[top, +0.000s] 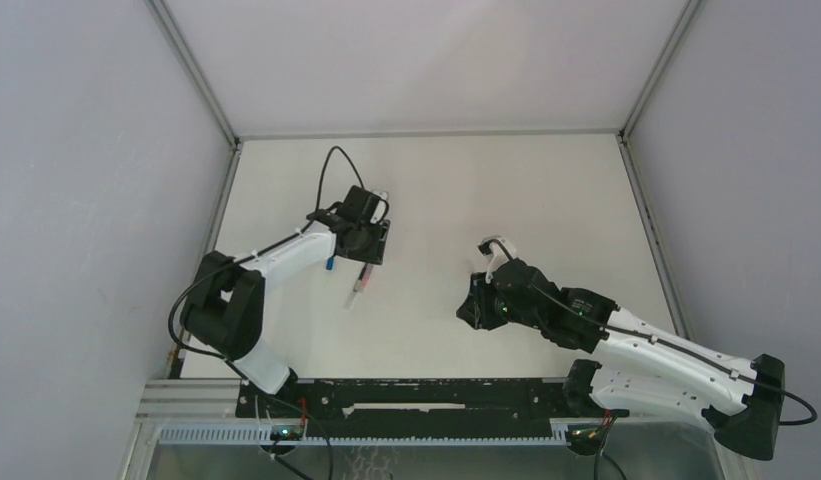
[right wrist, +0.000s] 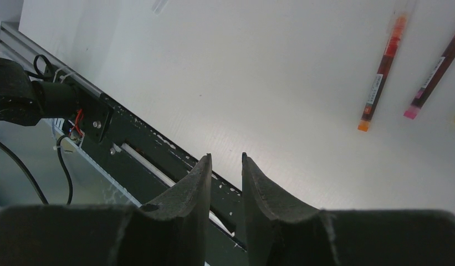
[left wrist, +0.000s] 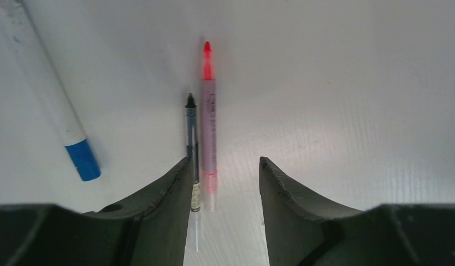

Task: Insert the pens into the pen caps
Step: Pick up the pen from the center of the board.

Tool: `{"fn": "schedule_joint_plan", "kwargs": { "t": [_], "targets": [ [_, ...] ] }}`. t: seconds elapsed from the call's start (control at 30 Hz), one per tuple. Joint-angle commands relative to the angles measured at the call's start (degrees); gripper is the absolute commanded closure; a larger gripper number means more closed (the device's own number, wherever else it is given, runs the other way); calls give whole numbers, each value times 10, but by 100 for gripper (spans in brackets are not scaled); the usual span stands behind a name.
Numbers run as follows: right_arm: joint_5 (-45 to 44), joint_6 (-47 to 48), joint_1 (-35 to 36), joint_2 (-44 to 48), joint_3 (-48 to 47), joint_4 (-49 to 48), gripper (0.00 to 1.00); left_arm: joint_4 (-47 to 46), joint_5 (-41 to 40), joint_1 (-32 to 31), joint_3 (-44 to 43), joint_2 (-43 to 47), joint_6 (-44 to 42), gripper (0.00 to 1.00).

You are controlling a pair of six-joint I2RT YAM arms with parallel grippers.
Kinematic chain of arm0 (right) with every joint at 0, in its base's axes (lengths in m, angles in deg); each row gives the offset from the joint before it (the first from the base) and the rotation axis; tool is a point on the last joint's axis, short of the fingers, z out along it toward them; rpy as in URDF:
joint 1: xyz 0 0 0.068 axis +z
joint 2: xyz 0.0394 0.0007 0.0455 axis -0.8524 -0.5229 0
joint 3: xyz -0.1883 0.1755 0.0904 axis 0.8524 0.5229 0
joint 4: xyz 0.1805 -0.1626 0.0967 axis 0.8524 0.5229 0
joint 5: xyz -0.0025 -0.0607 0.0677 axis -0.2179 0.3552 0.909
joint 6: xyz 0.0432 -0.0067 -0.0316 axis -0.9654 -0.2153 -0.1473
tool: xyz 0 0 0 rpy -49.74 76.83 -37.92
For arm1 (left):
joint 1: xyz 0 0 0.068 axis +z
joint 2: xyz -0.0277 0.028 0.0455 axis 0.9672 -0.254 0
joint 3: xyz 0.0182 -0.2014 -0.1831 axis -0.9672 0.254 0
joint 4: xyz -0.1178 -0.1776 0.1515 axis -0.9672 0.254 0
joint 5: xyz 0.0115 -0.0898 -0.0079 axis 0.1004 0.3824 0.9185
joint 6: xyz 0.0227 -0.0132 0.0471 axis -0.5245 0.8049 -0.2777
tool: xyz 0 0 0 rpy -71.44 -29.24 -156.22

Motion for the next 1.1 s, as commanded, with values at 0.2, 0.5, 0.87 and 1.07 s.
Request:
{"fn": "schedule_joint_plan", "kwargs": {
  "t": [0.2,0.5,0.87,1.07],
  "targets": [
    [-3,-10,4,10,-3,-14,66,9,-78,-20,-24,-35,14,55],
    [2,-8,4,1,-3,-23,66,-25,-90,-10,65,31,30,55],
    [2,-9,6,-4,-3,-22,66,-26,-64,3,54,-4,23,57],
    [0,-8,6,-4,-3,-21,66,-26,-66,3,54,-17,23,57]
  ]
}}
